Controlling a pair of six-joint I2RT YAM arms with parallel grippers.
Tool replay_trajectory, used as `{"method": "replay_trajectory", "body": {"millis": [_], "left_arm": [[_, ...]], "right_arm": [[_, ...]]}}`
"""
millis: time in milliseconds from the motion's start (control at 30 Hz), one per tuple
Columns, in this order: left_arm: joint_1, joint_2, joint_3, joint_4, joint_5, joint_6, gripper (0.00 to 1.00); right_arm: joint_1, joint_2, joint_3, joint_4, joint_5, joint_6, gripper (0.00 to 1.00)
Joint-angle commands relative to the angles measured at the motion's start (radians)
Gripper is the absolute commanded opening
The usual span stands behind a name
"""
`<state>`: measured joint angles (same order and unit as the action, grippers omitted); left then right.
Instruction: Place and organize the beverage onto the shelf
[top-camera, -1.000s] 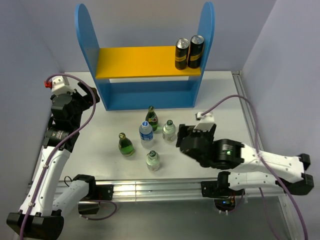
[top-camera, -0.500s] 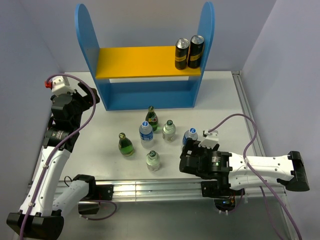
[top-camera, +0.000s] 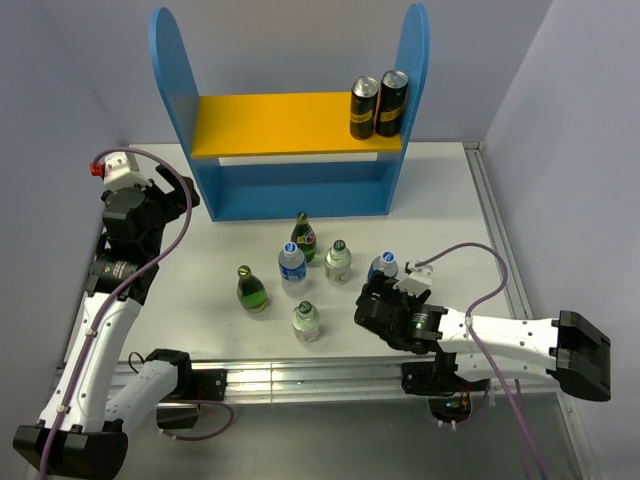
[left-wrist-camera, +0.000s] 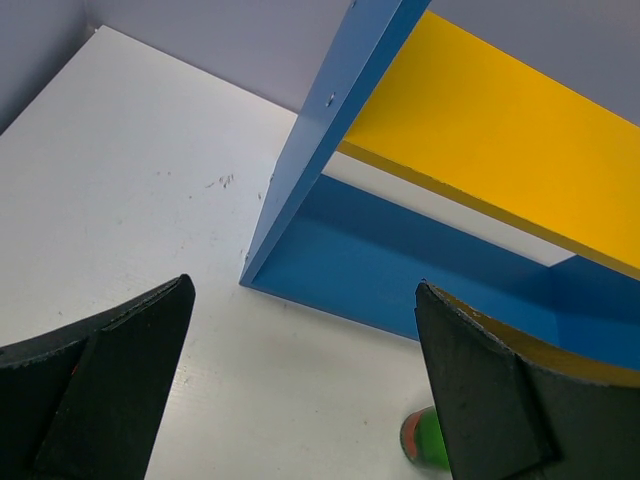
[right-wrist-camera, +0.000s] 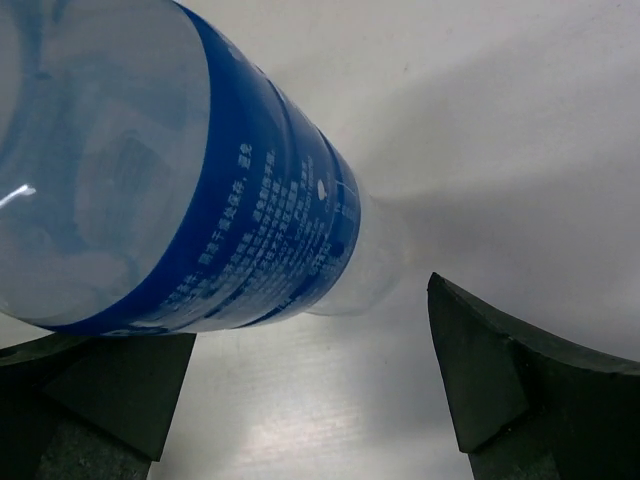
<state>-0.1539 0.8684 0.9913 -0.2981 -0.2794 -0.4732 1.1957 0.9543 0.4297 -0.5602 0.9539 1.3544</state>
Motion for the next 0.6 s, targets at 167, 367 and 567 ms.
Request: {"method": "replay_trajectory", "body": {"millis": [167, 367, 567], "left_arm": [[0.001, -0.003, 0.007, 0.017, -0.018, 0.013, 0.99], [0.001, -0.002, 0.007, 0.017, -0.021, 0.015, 0.99], [0.001, -0.002, 0.006, 0.017, -0.024, 0.015, 0.99]], "right_arm": [[-0.153, 0.05, -0.028, 0.322, 0.042, -0.21, 0.95], [-0.166, 0.181, 0.043, 0.306, 0.109, -0.208, 0.93], [-0.206, 0.268, 0.076, 0.333, 0.144, -0.231, 0.93]]}}
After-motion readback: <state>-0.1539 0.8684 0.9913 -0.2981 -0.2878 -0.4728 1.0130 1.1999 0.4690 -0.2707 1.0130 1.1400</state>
